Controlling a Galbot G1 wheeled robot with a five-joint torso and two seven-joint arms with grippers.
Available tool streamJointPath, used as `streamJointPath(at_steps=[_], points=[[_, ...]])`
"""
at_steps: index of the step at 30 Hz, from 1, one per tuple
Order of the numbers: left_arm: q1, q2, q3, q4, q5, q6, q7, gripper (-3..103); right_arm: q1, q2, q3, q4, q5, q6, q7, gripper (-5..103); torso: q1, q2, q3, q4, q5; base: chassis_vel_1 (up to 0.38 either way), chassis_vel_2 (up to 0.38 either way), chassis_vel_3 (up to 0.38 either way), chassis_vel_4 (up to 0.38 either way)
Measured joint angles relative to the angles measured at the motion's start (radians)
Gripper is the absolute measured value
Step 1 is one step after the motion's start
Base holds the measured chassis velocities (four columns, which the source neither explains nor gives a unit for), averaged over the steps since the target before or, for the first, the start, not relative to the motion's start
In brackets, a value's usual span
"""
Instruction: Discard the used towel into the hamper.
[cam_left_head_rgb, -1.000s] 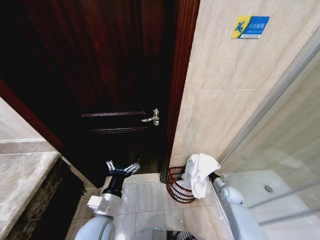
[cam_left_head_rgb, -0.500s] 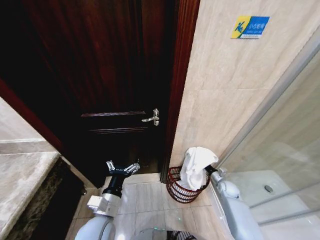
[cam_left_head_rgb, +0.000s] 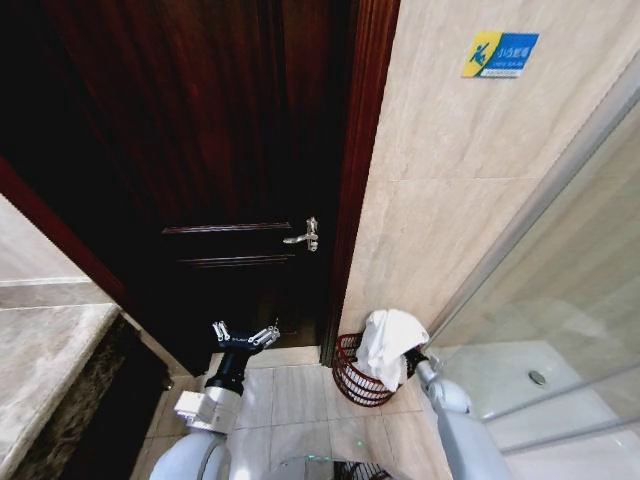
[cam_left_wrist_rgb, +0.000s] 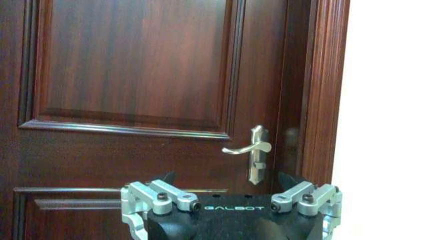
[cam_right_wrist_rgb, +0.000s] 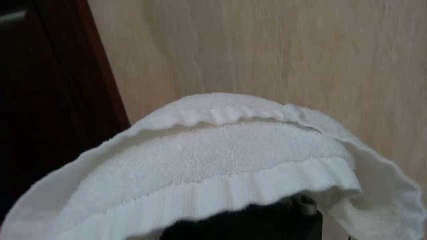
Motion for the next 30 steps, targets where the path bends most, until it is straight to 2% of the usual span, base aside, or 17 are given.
streamJointPath(at_steps=[6, 15, 22, 28, 30], points=[[0.000, 0.000, 0.000, 0.000, 0.000, 0.000, 0.000, 100, 0.002, -0.003, 0.006, -0.058, -0.006, -0.041, -0.013, 11, 0.000, 0.000, 0.000, 0.0000, 0.0005, 0.000, 0.000, 0.000, 0.000], [0.000, 0.000, 0.000, 0.000, 0.000, 0.000, 0.000, 100, 0.085, -0.034, -0.017, -0.164, -0.021, -0.084, 0.006, 11, 0.000, 0.000, 0.000, -0.0001, 0.0005, 0.000, 0.000, 0.000, 0.000], [0.000, 0.000, 0.000, 0.000, 0.000, 0.000, 0.000, 100, 0.224, -0.055, -0.084, -0.253, -0.021, -0.141, 0.022, 11, 0.000, 0.000, 0.000, -0.0002, 0.0008, 0.000, 0.000, 0.000, 0.000], [0.000, 0.000, 0.000, 0.000, 0.000, 0.000, 0.000, 100, 0.311, -0.057, -0.114, -0.288, -0.029, -0.153, 0.021, 11, 0.000, 0.000, 0.000, 0.0003, 0.0000, 0.000, 0.000, 0.000, 0.000], [0.000, 0.000, 0.000, 0.000, 0.000, 0.000, 0.000, 100, 0.346, -0.055, -0.118, -0.324, -0.042, -0.146, 0.016, 11, 0.000, 0.000, 0.000, -0.0008, 0.0005, 0.000, 0.000, 0.000, 0.000]])
